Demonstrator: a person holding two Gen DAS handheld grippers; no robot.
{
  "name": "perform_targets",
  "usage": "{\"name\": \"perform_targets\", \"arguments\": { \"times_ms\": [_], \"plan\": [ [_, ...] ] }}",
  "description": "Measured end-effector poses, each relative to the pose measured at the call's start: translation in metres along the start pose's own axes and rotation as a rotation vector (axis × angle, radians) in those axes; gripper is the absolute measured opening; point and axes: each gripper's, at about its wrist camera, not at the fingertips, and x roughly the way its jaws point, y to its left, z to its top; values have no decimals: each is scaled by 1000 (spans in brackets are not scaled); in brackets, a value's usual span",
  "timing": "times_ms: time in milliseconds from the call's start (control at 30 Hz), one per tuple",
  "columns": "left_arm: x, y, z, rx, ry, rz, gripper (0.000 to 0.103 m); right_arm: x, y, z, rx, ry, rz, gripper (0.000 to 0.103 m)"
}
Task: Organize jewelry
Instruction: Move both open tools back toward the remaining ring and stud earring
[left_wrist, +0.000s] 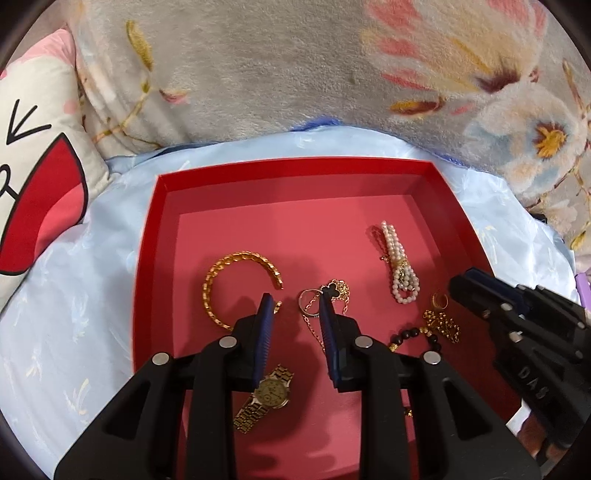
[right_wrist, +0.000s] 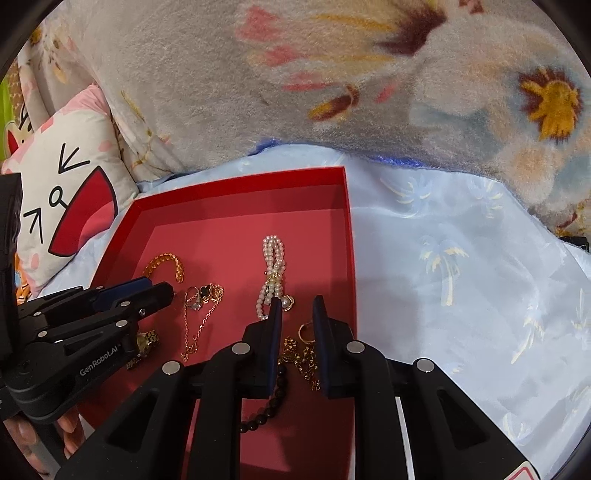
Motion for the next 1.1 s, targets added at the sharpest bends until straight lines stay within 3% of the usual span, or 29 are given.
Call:
{"name": "perform_targets", "arguments": {
  "times_ms": [200,267,333,633,833,1100],
  "plan": [
    [-22,2,-6,15,-37,15,25,-28,-5,-3,1,-39,18,18],
    [-35,4,-12,20,-46,10,34,-42,-5,-10,-3,-46,24,18],
    [-51,4,-22,33,-61,9,35,-55,-4,-20,-11,-54,30,18],
    [-111,-2,-90,110,-119,81,39,-105,12,-94,-70,-51,81,19],
    [-126,-8,-126,123,-128,149,40,-121,24,-139,-77,-42,88,25],
    [-134,-8,-161,90,-96,152,40,-129,44,-177,-96,-14,101,25]
  ]
}}
